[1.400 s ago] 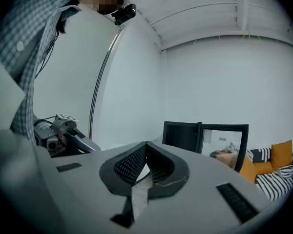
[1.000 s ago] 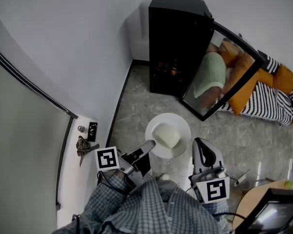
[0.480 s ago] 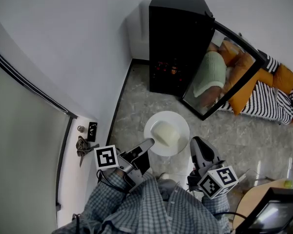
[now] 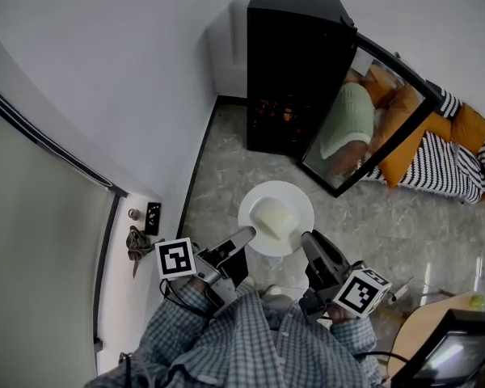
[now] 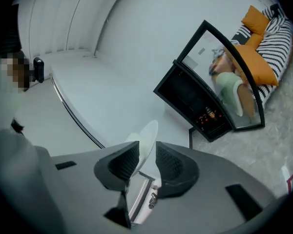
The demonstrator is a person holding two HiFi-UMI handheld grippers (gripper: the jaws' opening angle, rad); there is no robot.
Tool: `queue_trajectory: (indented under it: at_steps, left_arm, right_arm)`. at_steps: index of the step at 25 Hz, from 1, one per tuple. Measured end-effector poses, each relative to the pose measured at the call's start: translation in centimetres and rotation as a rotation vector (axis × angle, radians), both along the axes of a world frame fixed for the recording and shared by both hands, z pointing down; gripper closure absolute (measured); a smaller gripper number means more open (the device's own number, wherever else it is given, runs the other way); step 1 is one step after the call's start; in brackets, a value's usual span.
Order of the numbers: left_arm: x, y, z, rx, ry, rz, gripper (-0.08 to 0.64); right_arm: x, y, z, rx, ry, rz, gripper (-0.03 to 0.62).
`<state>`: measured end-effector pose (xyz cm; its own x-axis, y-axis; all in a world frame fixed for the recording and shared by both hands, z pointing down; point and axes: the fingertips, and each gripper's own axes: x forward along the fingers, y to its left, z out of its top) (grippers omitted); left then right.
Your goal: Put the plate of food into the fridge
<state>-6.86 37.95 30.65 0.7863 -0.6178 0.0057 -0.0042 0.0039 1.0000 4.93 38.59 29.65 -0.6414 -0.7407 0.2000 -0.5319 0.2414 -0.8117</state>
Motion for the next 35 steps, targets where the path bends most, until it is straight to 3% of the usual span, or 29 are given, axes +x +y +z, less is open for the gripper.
queue_trajectory:
  at_steps: [23, 35]
  left_arm:
    - [-1.5, 0.3, 0.1, 0.001, 0.005, 0.050, 0.541]
    - [-1.3, -0.3, 0.6, 0.006, 0.032, 0.025, 0.541]
  right_arm:
    - [-1.8, 0.7, 0.5, -0.004, -0.040, 0.052, 0.509]
    - [-1.6, -0.1, 0.7, 0.031, -0.032, 0.038, 0.509]
